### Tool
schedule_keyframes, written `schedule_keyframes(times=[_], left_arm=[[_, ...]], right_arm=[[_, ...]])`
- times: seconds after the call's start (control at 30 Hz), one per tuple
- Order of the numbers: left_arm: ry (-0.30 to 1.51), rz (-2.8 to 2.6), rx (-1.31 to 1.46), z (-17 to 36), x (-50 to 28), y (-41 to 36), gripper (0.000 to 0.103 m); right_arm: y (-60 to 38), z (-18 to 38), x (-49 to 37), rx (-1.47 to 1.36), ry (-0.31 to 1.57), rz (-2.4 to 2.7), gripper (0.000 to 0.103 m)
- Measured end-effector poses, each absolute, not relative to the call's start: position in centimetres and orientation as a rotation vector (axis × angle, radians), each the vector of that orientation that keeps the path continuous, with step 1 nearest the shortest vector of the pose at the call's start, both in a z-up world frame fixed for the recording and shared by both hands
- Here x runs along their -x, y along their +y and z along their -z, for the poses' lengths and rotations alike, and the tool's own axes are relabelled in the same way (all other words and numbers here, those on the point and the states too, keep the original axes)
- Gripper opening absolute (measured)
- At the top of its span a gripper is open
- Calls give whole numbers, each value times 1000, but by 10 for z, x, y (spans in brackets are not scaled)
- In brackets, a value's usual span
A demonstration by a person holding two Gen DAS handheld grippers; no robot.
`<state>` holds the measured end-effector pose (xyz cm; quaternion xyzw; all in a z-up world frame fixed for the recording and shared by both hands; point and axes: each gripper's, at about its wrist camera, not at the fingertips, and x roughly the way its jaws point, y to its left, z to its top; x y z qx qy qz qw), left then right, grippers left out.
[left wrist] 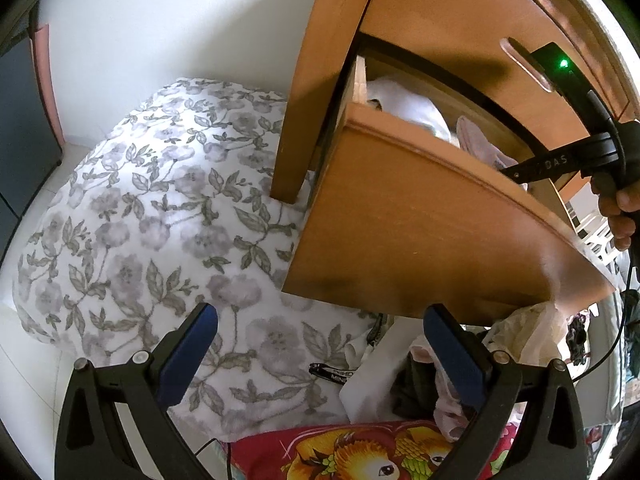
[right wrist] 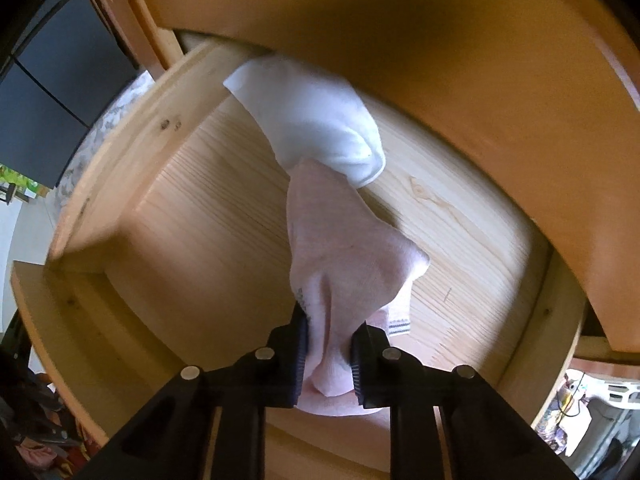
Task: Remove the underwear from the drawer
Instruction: 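Lift the pale pink sock up out of the drawer with the right gripper, then carry the pale pink sock back from the drawer toward the bed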
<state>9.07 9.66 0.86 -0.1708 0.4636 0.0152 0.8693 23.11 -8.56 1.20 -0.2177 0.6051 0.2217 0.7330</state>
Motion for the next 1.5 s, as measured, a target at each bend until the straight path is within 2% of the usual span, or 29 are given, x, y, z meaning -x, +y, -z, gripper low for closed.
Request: schedule_keyframes(times=[0.47, 1.13, 1.5], left_arm=[[916, -29, 339, -39, -72, 88, 103], [830, -24, 295, -80, -40, 69, 103], [794, -12, 262, -99, -23, 52, 103]], right_arm=[[-119, -86, -197, 420, 1181, -500, 19], [-182, -203, -101, 273, 888, -503, 19], [-219, -230, -43, 227, 773, -453, 19]])
